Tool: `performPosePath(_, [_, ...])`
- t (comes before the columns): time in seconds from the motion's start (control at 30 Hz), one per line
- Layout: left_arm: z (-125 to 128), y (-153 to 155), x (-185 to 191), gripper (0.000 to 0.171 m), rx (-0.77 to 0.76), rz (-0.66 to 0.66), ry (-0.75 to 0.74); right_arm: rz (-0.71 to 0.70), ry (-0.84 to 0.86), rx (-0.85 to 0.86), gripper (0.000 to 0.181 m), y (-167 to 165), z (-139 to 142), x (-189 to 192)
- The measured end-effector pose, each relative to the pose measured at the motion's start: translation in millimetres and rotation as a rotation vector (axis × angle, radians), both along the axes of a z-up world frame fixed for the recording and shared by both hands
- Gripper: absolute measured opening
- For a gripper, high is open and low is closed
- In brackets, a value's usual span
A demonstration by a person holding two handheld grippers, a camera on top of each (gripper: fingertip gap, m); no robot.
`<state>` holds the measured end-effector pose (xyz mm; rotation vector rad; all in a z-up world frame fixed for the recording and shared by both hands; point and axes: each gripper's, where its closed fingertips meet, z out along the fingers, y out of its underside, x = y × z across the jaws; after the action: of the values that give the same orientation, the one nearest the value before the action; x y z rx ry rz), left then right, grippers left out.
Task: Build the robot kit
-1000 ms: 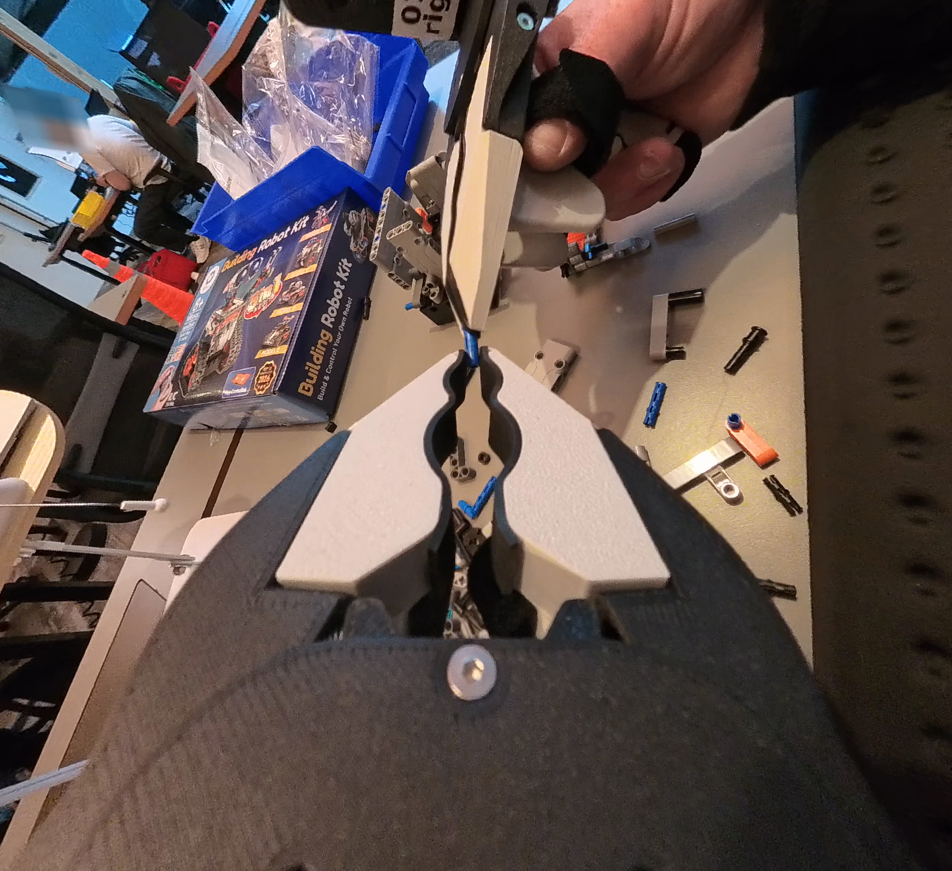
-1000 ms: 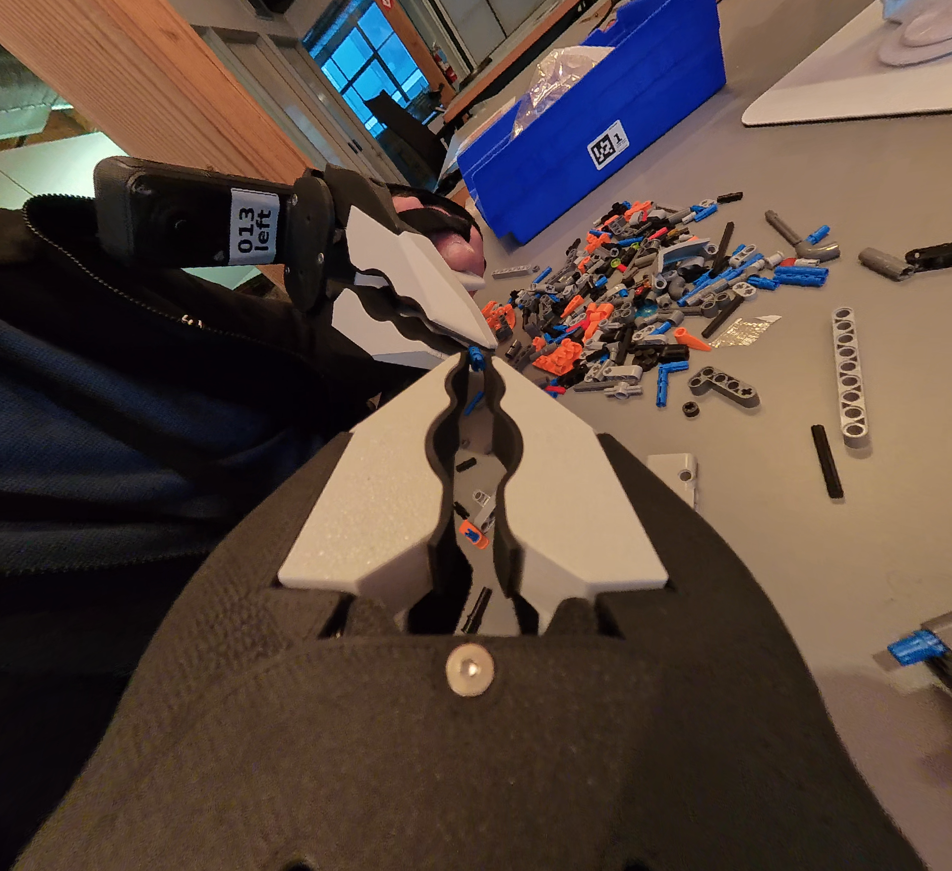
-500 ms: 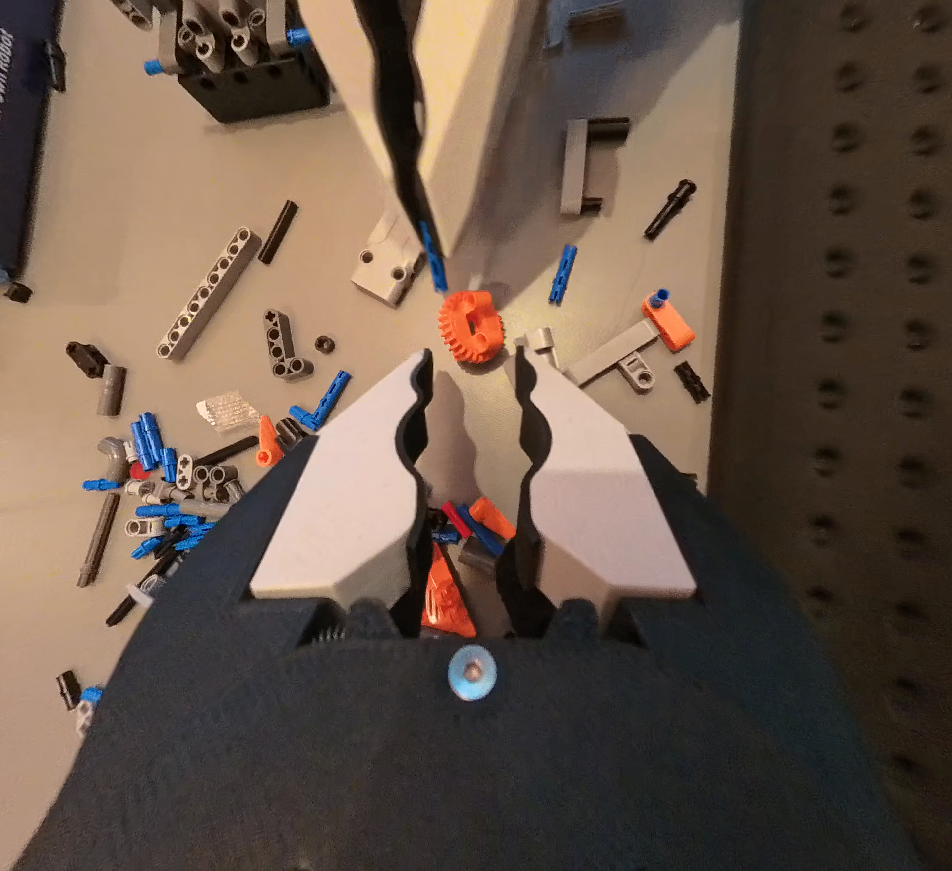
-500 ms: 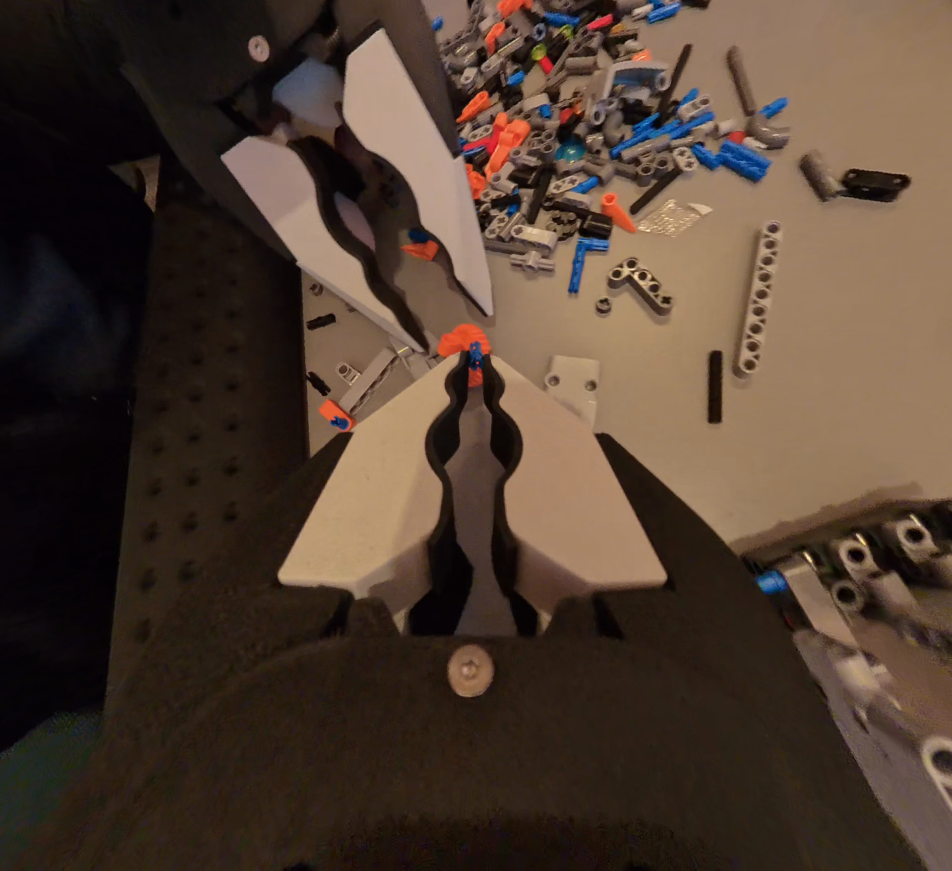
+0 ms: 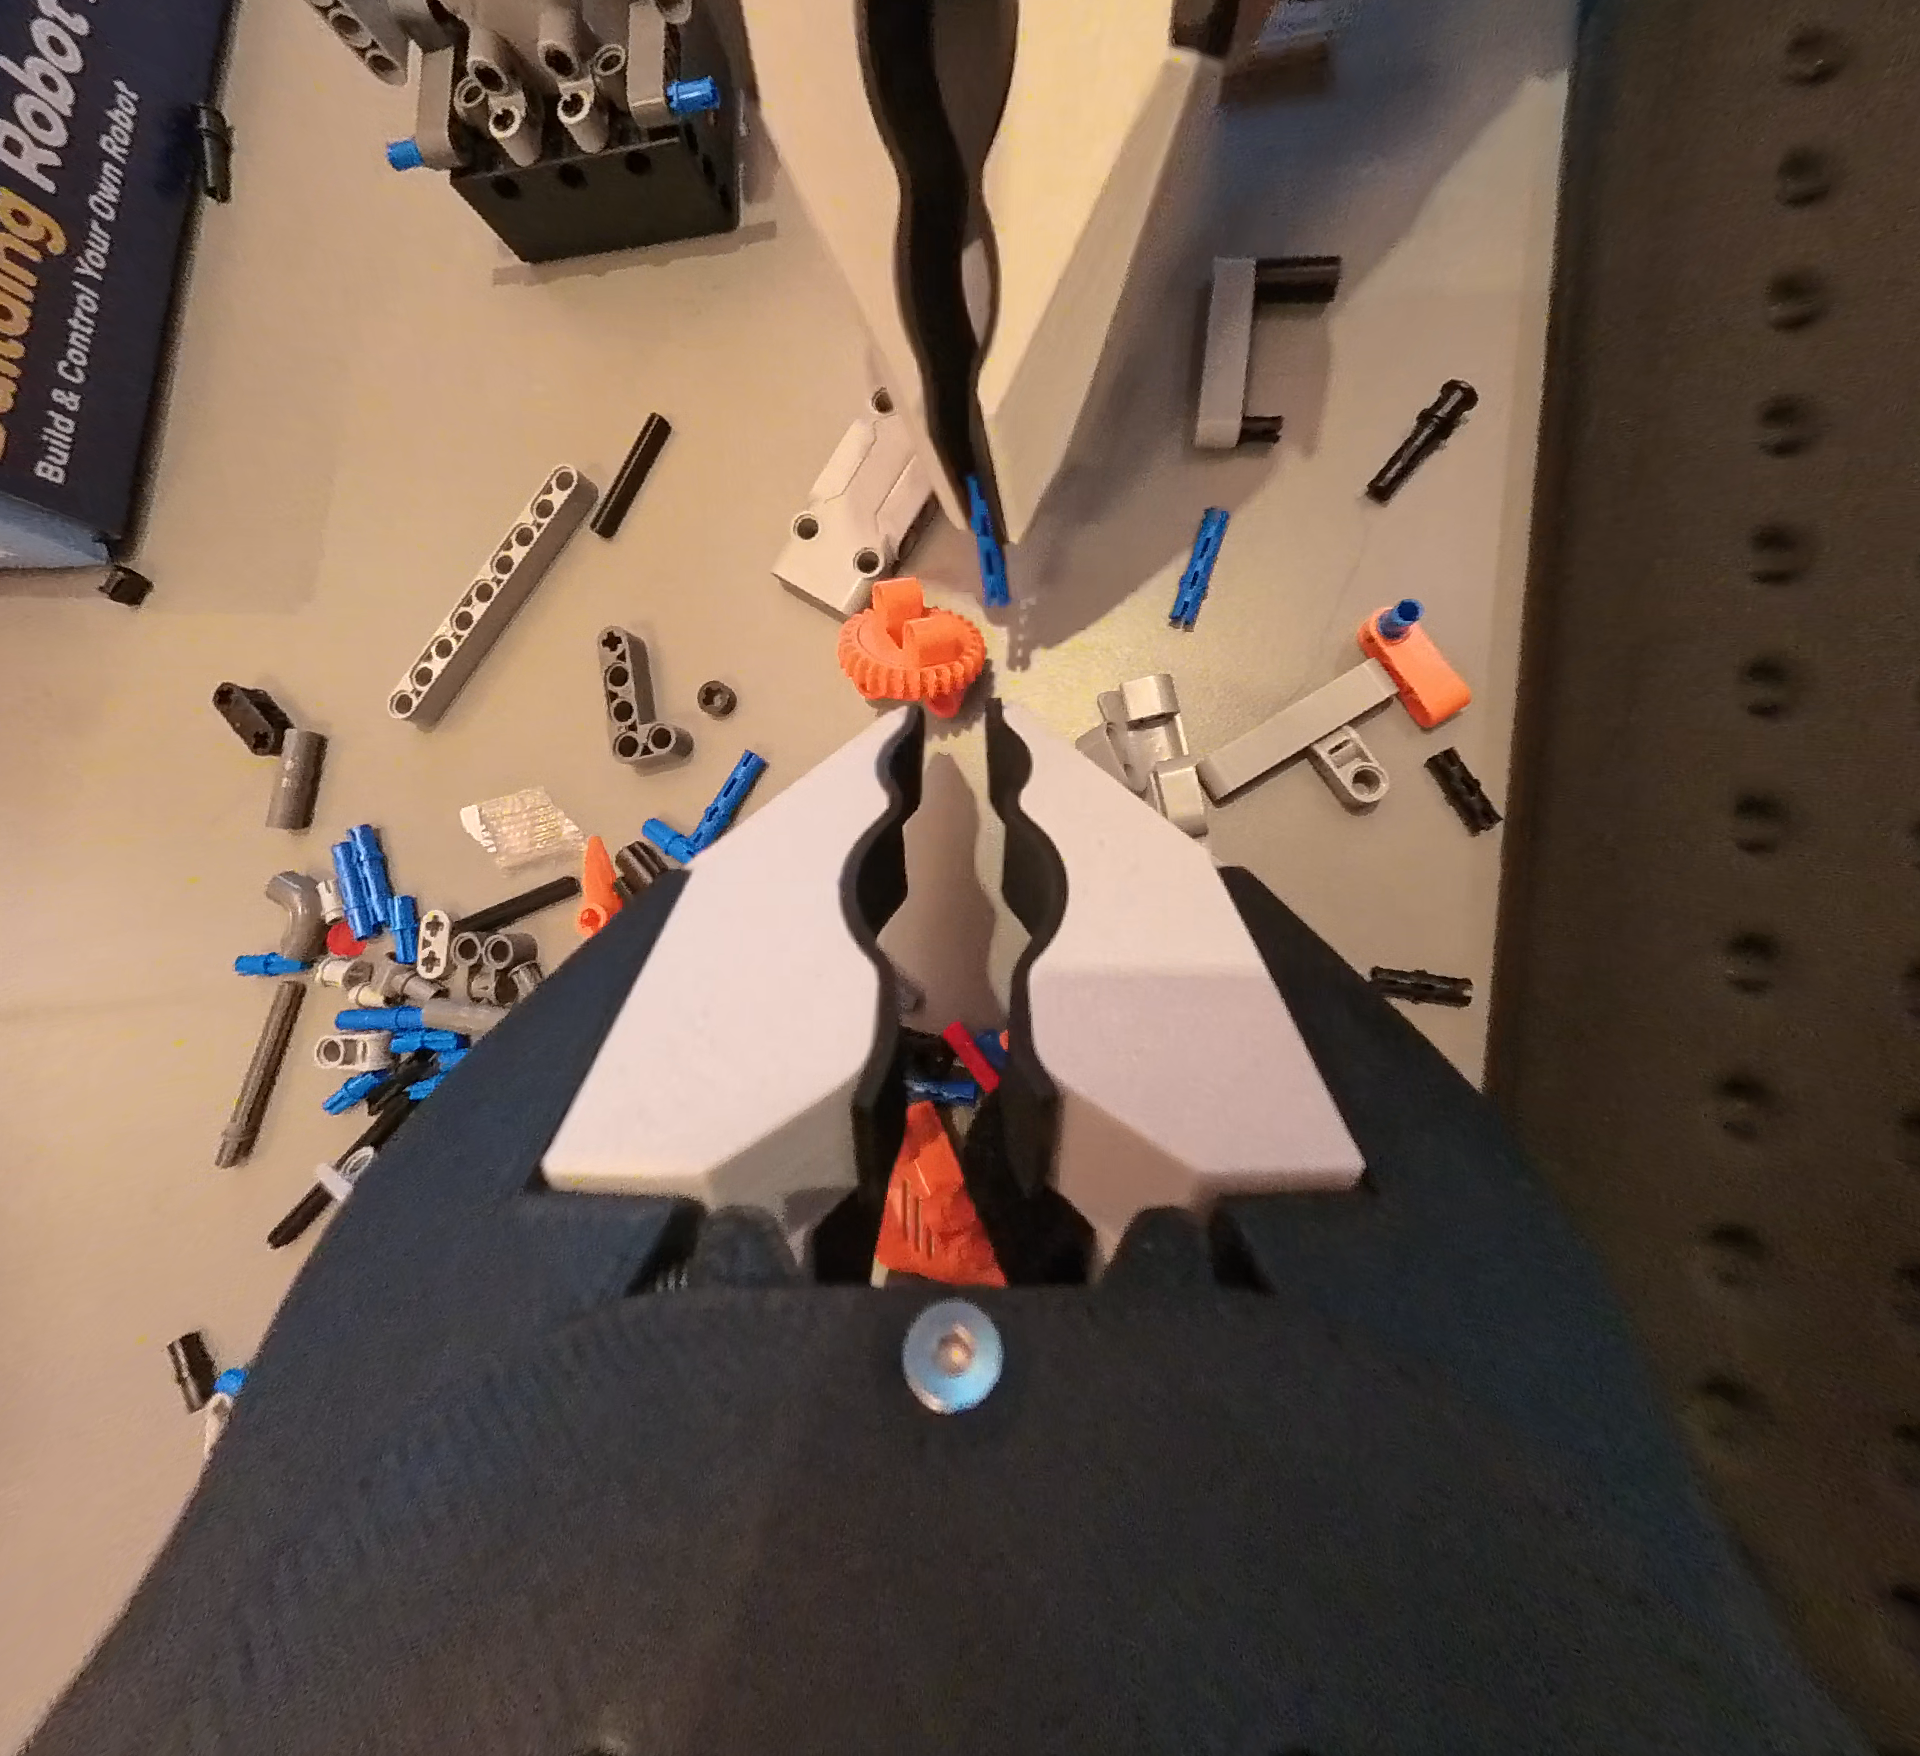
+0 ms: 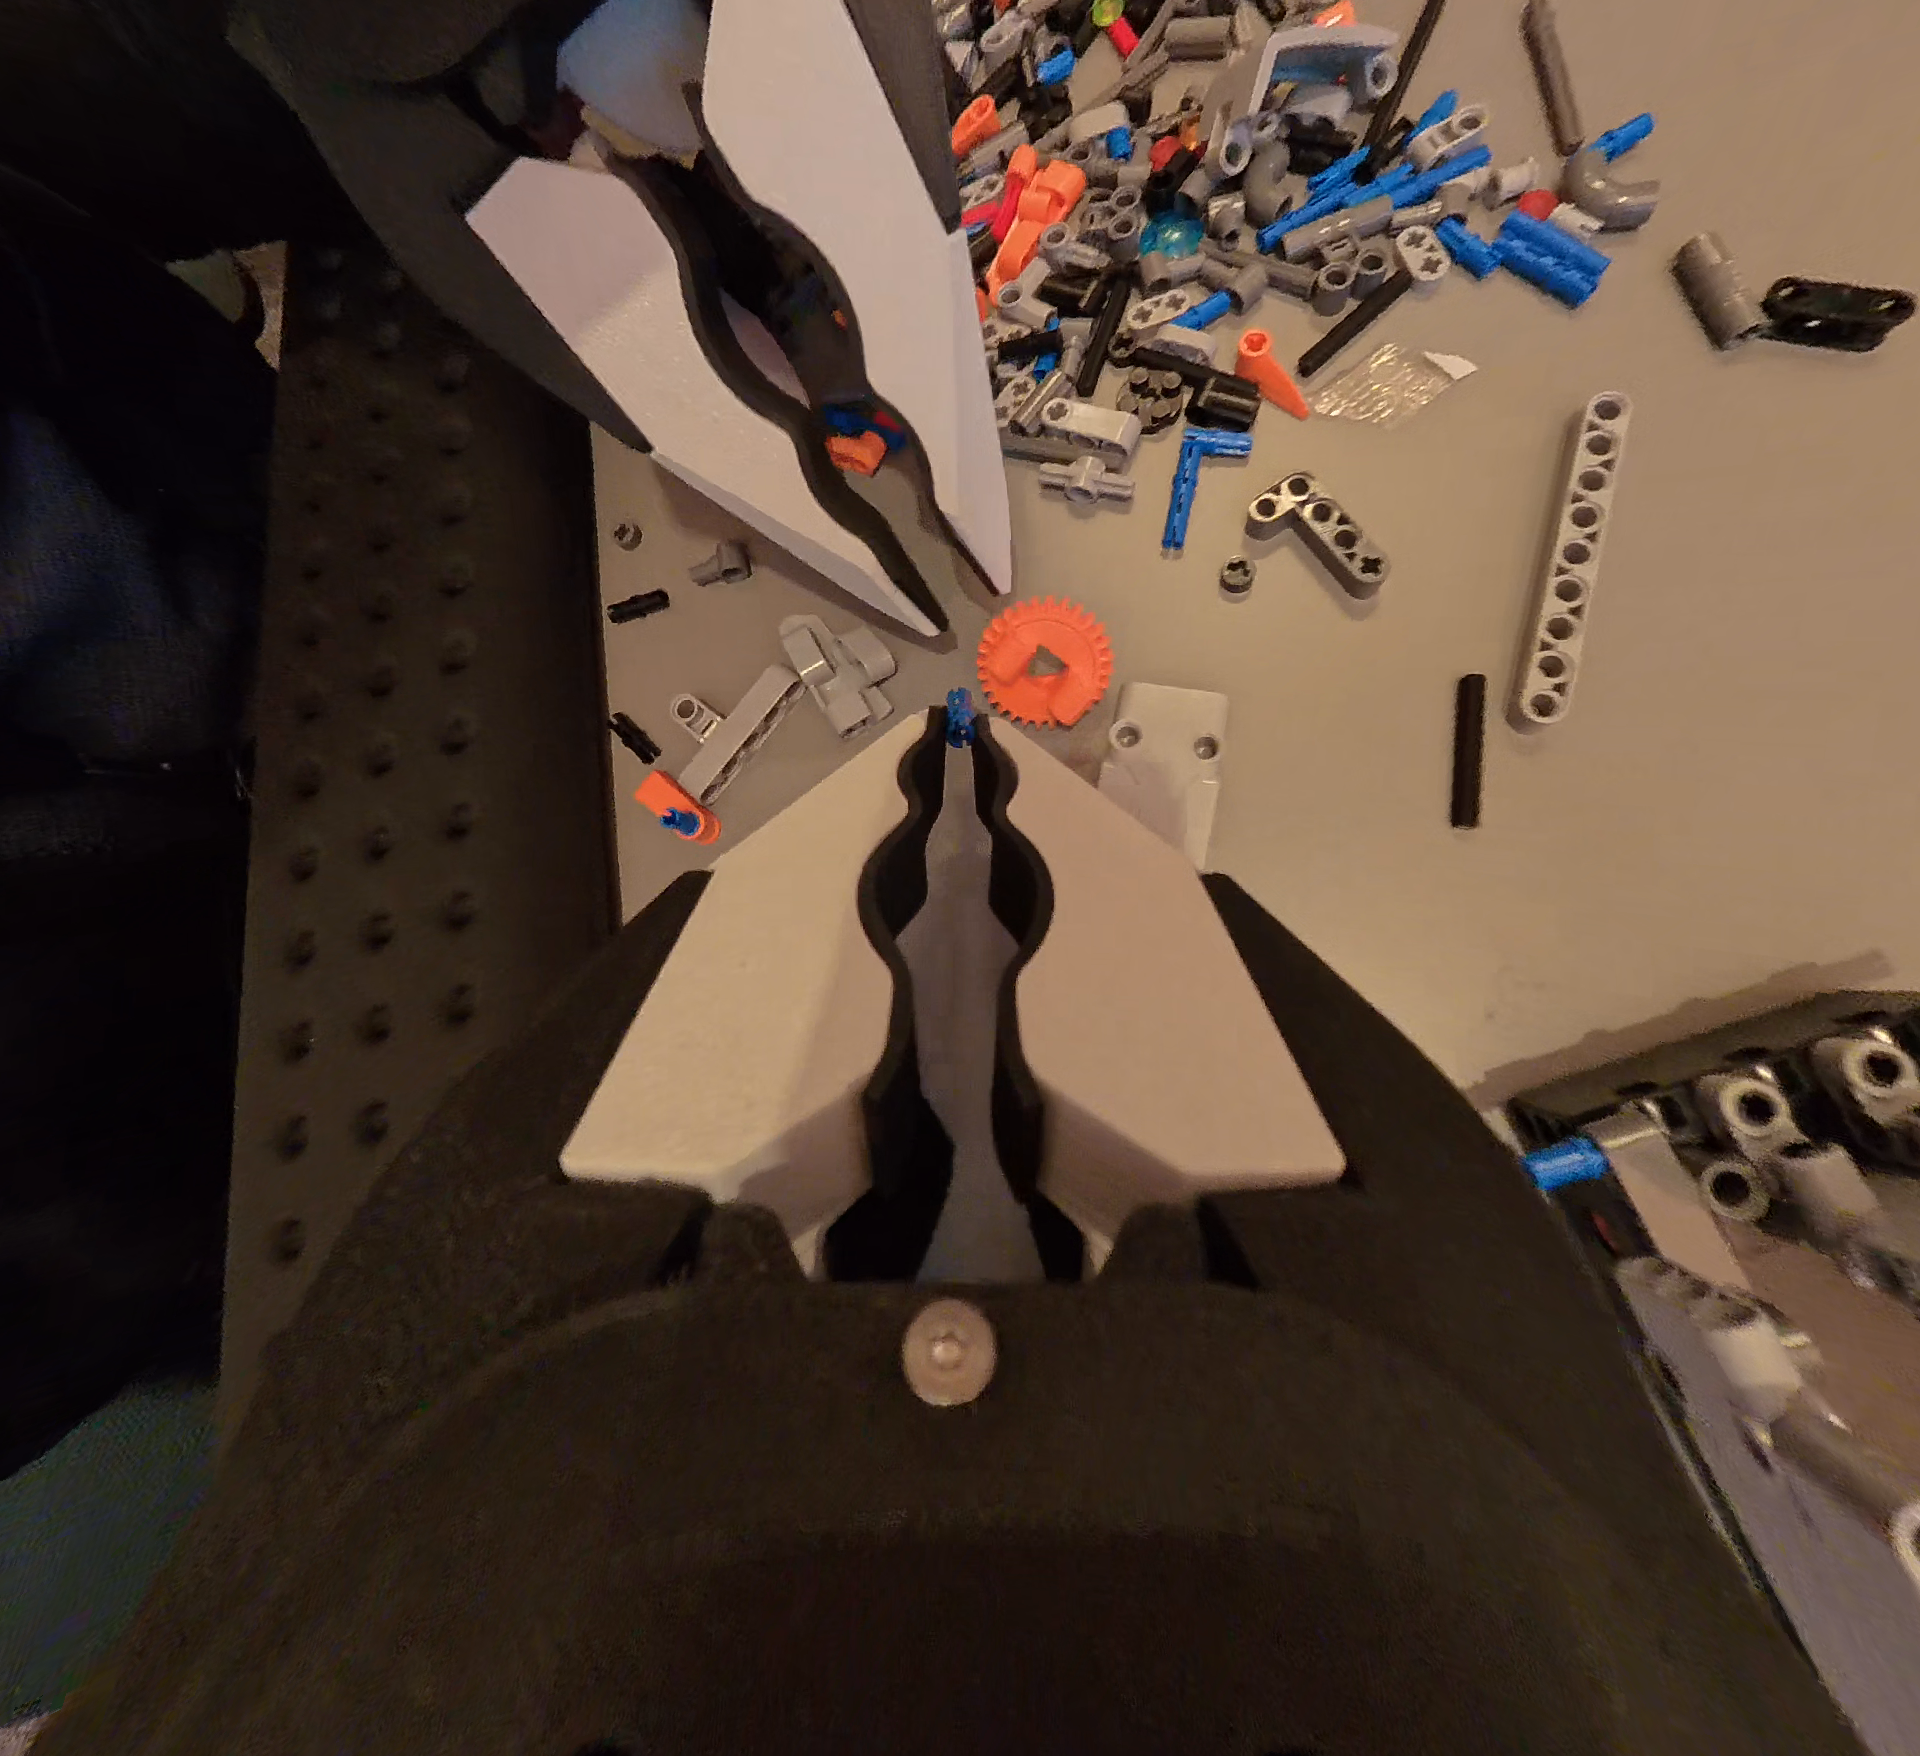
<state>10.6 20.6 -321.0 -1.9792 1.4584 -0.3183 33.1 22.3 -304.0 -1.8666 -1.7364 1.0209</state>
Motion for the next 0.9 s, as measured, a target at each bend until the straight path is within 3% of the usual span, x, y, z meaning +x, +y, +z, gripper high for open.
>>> performPosePath(0.27, [-2, 10, 5, 0.024, -0.014, 0.065, -0.016, -0.057, 0.025, 0.042, 0.003, 18, 5, -4])
performPosePath(0.73, [-3, 14, 5, 0.019, -0.041, 0.049, -0.036, 0.051, -0.048, 0.056, 0.003, 6, -8, -6])
performPosePath(0.9, [-2, 13, 3, 0.019, -0.035, 0.041, -0.035, 0.004, -0.007, 0.085, 0.003, 17, 3, -6])
